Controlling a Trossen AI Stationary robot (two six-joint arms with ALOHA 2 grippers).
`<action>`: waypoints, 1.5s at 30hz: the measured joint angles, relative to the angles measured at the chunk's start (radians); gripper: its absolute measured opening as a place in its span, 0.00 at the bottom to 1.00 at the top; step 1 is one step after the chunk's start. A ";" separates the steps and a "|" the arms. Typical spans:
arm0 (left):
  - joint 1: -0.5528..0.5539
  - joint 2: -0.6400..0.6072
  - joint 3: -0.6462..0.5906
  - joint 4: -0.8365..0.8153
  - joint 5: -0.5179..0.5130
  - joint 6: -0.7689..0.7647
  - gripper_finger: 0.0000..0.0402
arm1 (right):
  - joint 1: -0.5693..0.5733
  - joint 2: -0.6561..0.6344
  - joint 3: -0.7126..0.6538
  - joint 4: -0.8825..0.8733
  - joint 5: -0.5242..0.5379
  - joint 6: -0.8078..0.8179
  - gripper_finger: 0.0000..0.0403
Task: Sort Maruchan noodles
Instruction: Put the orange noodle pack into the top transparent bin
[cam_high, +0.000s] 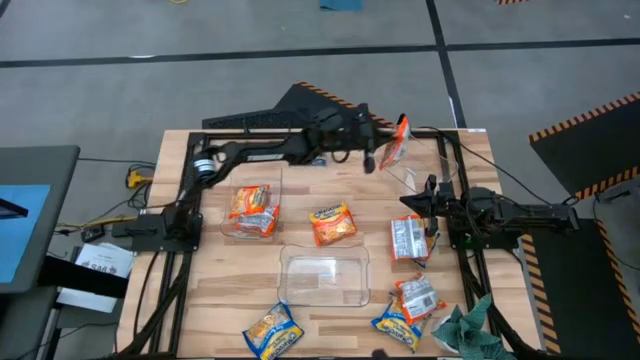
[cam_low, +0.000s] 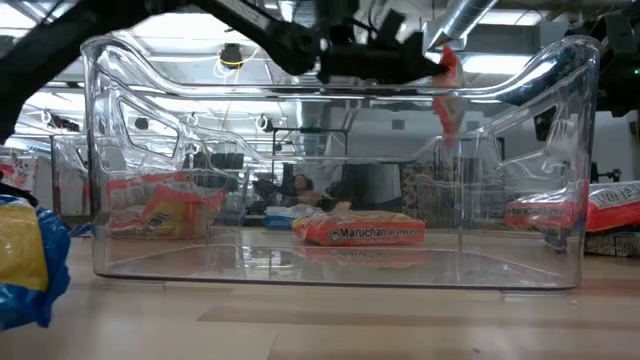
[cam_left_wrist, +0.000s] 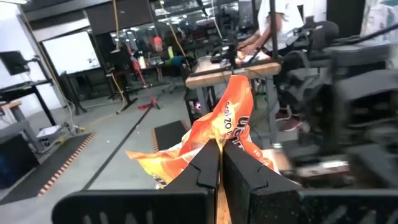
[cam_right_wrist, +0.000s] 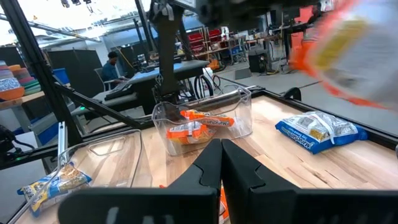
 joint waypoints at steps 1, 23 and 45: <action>0.009 0.028 0.036 -0.013 0.004 -0.010 0.00 | 0.000 0.000 0.000 0.000 0.000 0.000 0.08; 0.041 0.208 0.252 -0.191 -0.008 -0.125 0.35 | 0.000 0.000 0.000 0.008 0.000 0.000 0.08; -0.103 -0.127 0.471 -1.253 0.139 -0.003 0.52 | 0.000 0.000 0.000 0.062 0.001 0.051 0.08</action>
